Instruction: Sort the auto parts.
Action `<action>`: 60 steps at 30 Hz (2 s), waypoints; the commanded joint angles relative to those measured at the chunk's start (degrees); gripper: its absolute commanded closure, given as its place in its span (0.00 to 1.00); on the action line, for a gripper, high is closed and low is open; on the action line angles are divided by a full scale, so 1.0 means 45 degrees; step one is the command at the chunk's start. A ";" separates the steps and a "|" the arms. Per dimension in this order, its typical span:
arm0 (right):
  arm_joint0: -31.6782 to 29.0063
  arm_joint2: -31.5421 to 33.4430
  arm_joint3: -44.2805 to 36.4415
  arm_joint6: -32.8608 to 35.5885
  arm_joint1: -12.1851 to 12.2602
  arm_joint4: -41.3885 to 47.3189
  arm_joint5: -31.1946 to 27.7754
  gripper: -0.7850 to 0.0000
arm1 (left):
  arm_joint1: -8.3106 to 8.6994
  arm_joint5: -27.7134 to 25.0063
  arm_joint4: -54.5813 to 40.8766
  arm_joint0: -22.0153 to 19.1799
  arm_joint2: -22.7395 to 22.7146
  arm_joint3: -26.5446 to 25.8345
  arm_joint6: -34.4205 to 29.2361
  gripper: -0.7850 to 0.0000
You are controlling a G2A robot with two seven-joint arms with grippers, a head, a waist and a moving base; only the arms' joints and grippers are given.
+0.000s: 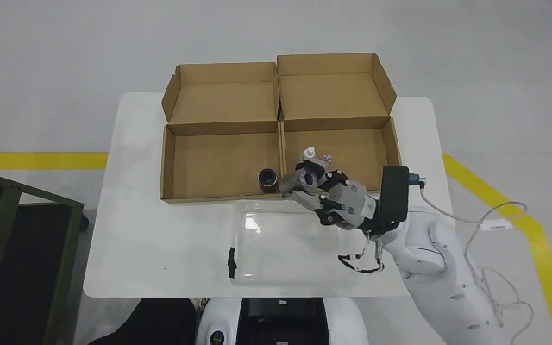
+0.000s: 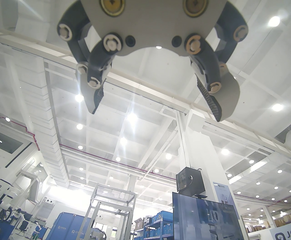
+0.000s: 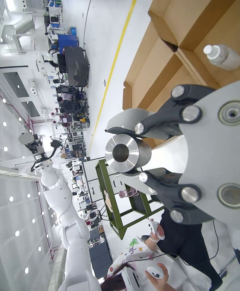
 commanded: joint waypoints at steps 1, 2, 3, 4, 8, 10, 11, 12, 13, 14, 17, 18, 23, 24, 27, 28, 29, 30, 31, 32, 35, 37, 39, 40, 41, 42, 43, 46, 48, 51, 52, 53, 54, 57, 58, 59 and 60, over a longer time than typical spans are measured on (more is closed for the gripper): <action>0.0161 -0.0191 0.0180 0.0119 -0.0034 -0.0422 0.0253 1.00 | 0.0000 0.0000 0.0000 0.0000 0.0000 0.0000 0.0000 0.00; 0.0238 -0.0294 0.0263 0.0159 -0.0053 -0.0659 0.0391 1.00 | 0.0000 0.0000 0.0000 0.0000 0.0000 0.0000 0.0000 0.00; 0.0327 -0.0388 0.0336 0.0221 -0.0071 -0.0988 0.0541 1.00 | 0.0000 0.0000 0.0000 0.0000 0.0000 0.0000 0.0000 0.00; 0.0404 -0.0498 0.0405 0.0262 -0.0090 -0.1335 0.0700 1.00 | 0.0000 0.0000 0.0000 0.0000 0.0000 0.0000 0.0000 0.00; 0.0746 -0.1049 0.0771 0.0370 -0.0185 -0.2579 0.1253 1.00 | 0.0000 0.0000 0.0000 0.0000 0.0000 0.0000 0.0000 0.00; 0.0976 -0.1367 0.1046 0.0470 -0.0242 -0.3218 0.1545 1.00 | 0.0000 0.0000 0.0000 0.0000 0.0000 0.0000 0.0000 0.00; 0.1101 -0.1537 0.1167 0.0500 -0.0276 -0.3489 0.1704 1.00 | 0.0000 0.0000 0.0000 0.0000 0.0000 0.0000 0.0000 0.00; 0.1244 -0.1714 0.1303 0.0562 -0.0310 -0.3780 0.1822 1.00 | 0.0000 0.0000 0.0000 0.0000 0.0000 0.0000 0.0000 0.00; 0.1405 -0.1888 0.1473 0.0670 -0.0343 -0.4109 0.1956 1.00 | 0.0000 0.0000 0.0000 0.0000 0.0000 0.0000 0.0000 0.00; 0.1563 -0.2082 0.1691 0.0844 -0.0381 -0.4399 0.2125 1.00 | 0.0000 0.0000 0.0000 0.0000 0.0000 0.0000 0.0000 0.00; 0.2150 -0.2712 0.2420 0.1084 -0.0553 -0.4665 0.2555 1.00 | 0.0000 0.0000 0.0000 0.0000 0.0000 0.0000 0.0000 0.00; 0.2378 -0.2934 0.2651 0.1183 -0.0616 -0.4828 0.2707 1.00 | 0.0000 0.0000 0.0000 0.0000 0.0000 0.0000 0.0000 0.00; 0.3525 -0.4048 0.3646 0.1709 -0.0965 -0.5622 0.3362 1.00 | 0.0000 0.0000 0.0000 0.0000 0.0000 0.0000 0.0000 0.00; 0.3737 -0.4254 0.3826 0.1795 -0.1041 -0.5714 0.3469 1.00 | 0.0000 0.0000 0.0000 0.0000 0.0000 0.0000 0.0000 0.00; 0.4362 -0.4862 0.4448 0.2087 -0.1281 -0.5939 0.3768 1.00 | 0.0000 0.0000 0.0000 0.0000 0.0000 0.0000 0.0000 0.00; 0.4567 -0.5053 0.4705 0.2165 -0.1371 -0.5895 0.3835 1.00 | 0.0000 0.0000 0.0000 0.0000 0.0000 0.0000 0.0000 0.00; 0.4766 -0.5233 0.4973 0.2225 -0.1463 -0.5826 0.3902 1.00 | 0.0000 0.0000 0.0000 0.0000 0.0000 0.0000 0.0000 0.00; 0.4957 -0.5412 0.5234 0.2279 -0.1556 -0.5726 0.3944 1.00 | 0.0000 0.0000 0.0000 0.0000 0.0000 0.0000 0.0000 0.00; 0.5155 -0.5588 0.5481 0.2347 -0.1648 -0.5674 0.3978 1.00 | 0.0000 0.0000 0.0000 0.0000 0.0000 0.0000 0.0000 0.00; 0.5347 -0.5766 0.5706 0.2414 -0.1739 -0.5680 0.4020 1.00 | 0.0000 0.0000 0.0000 0.0000 0.0000 0.0000 0.0000 0.00; 0.5857 -0.6264 0.6311 0.2655 -0.2011 -0.5723 0.4214 1.00 | 0.0000 0.0000 0.0000 0.0000 0.0000 0.0000 0.0000 0.00; 0.6194 -0.6557 0.6631 0.2890 -0.2181 -0.5832 0.4303 1.00 | 0.0000 0.0000 0.0000 0.0000 0.0000 0.0000 0.0000 0.00; 0.6488 -0.6804 0.6903 0.3129 -0.2342 -0.5886 0.4363 1.00 | 0.0000 0.0000 0.0000 0.0000 0.0000 0.0000 0.0000 0.00; 0.6617 -0.6908 0.7038 0.3243 -0.2419 -0.5902 0.4410 1.00 | 0.0000 0.0000 0.0000 0.0000 0.0000 0.0000 0.0000 0.00; 0.6727 -0.7003 0.7168 0.3343 -0.2493 -0.5881 0.4421 1.00 | 0.0000 0.0000 0.0000 0.0000 0.0000 0.0000 0.0000 0.00; 0.6839 -0.7092 0.7302 0.3456 -0.2563 -0.5878 0.4424 1.00 | 0.0000 0.0000 0.0000 0.0000 0.0000 0.0000 0.0000 0.00; 0.6938 -0.7189 0.7445 0.3581 -0.2635 -0.5836 0.4388 1.00 | 0.0000 0.0000 0.0000 0.0000 0.0000 0.0000 0.0000 0.00; 0.7254 -0.7439 0.7805 0.3880 -0.2848 -0.5732 0.4279 1.00 | 0.0000 0.0000 0.0000 0.0000 0.0000 0.0000 0.0000 0.00; 0.7475 -0.7606 0.8053 0.4100 -0.2991 -0.5737 0.4235 1.00 | 0.0000 0.0000 0.0000 0.0000 0.0000 0.0000 0.0000 0.00; 0.7771 -0.7796 0.8503 0.4437 -0.3209 -0.5566 0.4189 1.00 | 0.0000 0.0000 0.0000 0.0000 0.0000 0.0000 0.0000 0.00; 0.7872 -0.7875 0.8656 0.4542 -0.3279 -0.5562 0.4141 1.00 | 0.0000 0.0000 0.0000 0.0000 0.0000 0.0000 0.0000 0.00; 0.7947 -0.7945 0.8818 0.4616 -0.3351 -0.5500 0.4098 1.00 | 0.0000 0.0000 0.0000 0.0000 0.0000 0.0000 0.0000 0.00; 0.8022 -0.8004 0.8972 0.4670 -0.3422 -0.5444 0.4071 1.00 | 0.0000 0.0000 0.0000 0.0000 0.0000 0.0000 0.0000 0.00; 0.8226 -0.8175 0.9354 0.4789 -0.3625 -0.5317 0.3952 1.00 | 0.0000 0.0000 0.0000 0.0000 0.0000 0.0000 0.0000 0.00; 0.8299 -0.8236 0.9453 0.4832 -0.3688 -0.5338 0.3920 1.00 | 0.0000 0.0000 0.0000 0.0000 0.0000 0.0000 0.0000 0.00; 0.8352 -0.8285 0.9552 0.4875 -0.3749 -0.5318 0.3895 1.00 | 0.0000 0.0000 0.0000 0.0000 0.0000 0.0000 0.0000 0.00; 0.8408 -0.8328 0.9649 0.4931 -0.3809 -0.5305 0.3875 1.00 | 0.0000 0.0000 0.0000 0.0000 0.0000 0.0000 0.0000 0.00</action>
